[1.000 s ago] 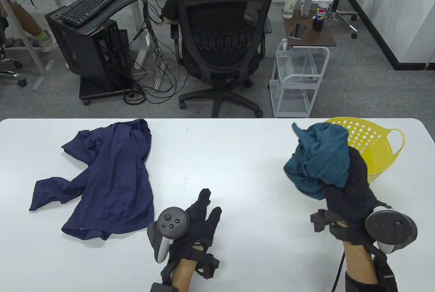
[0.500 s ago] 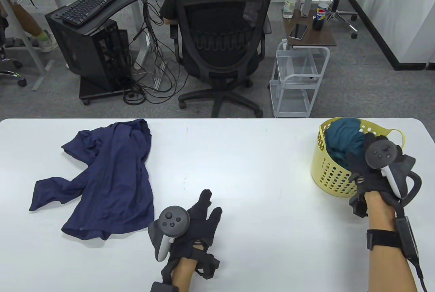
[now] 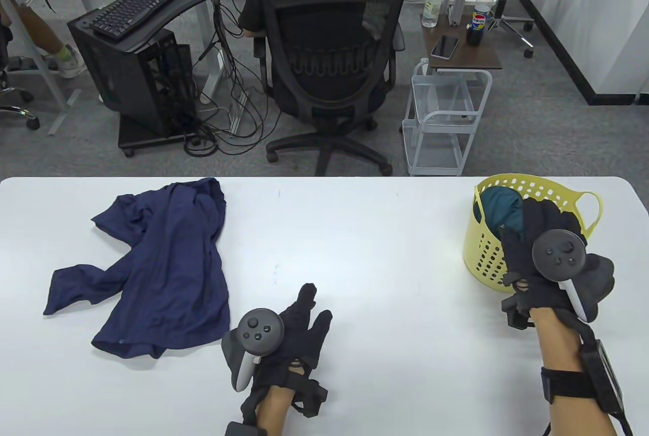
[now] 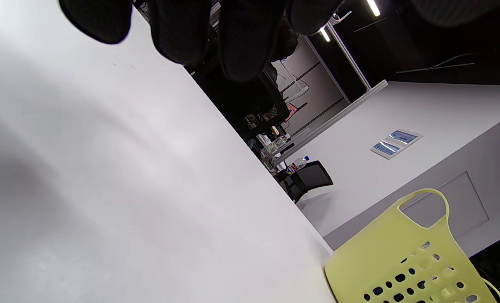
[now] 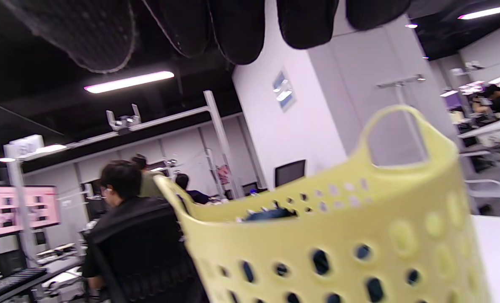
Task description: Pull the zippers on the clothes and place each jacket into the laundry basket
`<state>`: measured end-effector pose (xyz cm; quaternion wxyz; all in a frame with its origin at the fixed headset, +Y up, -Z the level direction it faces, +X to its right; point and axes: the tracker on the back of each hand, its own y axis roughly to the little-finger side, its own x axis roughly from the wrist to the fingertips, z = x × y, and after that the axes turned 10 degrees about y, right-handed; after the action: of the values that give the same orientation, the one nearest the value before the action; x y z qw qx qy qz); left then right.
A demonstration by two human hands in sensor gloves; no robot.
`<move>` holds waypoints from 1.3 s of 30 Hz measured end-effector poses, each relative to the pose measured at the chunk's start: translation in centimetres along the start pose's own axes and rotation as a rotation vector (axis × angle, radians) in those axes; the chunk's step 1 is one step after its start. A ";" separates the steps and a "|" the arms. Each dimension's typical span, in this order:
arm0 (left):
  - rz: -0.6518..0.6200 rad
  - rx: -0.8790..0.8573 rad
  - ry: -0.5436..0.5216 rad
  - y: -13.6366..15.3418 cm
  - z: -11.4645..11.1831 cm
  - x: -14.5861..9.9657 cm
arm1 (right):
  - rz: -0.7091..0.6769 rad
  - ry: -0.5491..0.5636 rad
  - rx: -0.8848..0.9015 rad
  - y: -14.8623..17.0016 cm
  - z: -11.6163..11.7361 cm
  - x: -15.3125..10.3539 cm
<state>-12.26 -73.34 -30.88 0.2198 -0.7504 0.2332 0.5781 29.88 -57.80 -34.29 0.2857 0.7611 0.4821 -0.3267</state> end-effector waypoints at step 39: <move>0.093 0.499 -0.001 -2.5 -2.3 1.0 | -0.311 -0.303 0.028 -3.9 12.1 -17.7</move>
<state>-8.76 -72.78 -31.17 0.3715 -0.6611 0.4030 0.5124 17.88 -75.14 -28.64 0.2902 0.6236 0.5408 -0.4843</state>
